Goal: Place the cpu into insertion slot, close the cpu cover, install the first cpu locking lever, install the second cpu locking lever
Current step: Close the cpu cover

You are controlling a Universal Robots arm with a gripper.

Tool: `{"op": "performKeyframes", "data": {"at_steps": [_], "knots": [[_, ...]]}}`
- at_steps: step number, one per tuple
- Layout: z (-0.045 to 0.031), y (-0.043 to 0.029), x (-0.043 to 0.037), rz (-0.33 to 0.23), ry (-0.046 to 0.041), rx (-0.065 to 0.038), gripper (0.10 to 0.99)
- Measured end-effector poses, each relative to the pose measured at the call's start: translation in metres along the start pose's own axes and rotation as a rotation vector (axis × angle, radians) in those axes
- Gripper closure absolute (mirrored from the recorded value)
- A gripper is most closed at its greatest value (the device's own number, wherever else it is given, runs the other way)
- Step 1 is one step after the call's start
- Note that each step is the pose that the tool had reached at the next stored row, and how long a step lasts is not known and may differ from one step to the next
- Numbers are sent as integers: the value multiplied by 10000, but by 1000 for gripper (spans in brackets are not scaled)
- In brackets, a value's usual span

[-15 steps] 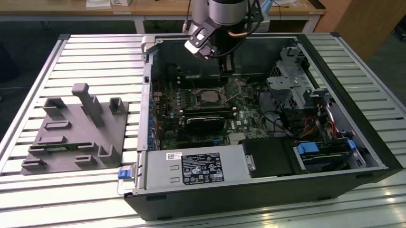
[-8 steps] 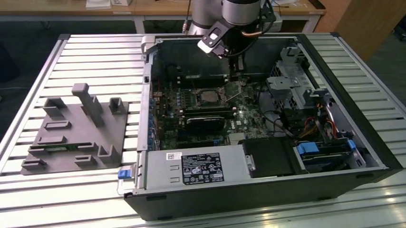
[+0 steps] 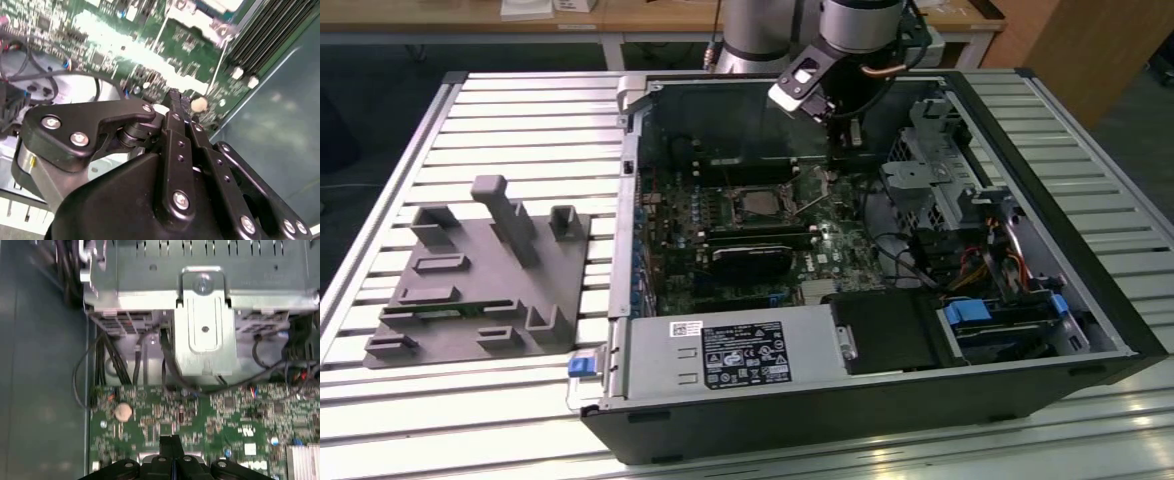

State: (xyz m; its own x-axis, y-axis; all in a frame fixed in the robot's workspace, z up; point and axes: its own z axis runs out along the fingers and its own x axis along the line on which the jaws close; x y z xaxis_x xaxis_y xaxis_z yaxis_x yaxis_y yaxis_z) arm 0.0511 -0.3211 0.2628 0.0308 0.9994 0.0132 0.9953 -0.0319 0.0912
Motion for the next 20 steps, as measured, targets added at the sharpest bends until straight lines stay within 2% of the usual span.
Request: {"op": "performKeyframes", "data": {"at_steps": [4,10,20], "knots": [[27,71,3,0,-2,9,980],[98,123,3,0,-1,12,980],[276,112,1,-22,0,64,980]]}}
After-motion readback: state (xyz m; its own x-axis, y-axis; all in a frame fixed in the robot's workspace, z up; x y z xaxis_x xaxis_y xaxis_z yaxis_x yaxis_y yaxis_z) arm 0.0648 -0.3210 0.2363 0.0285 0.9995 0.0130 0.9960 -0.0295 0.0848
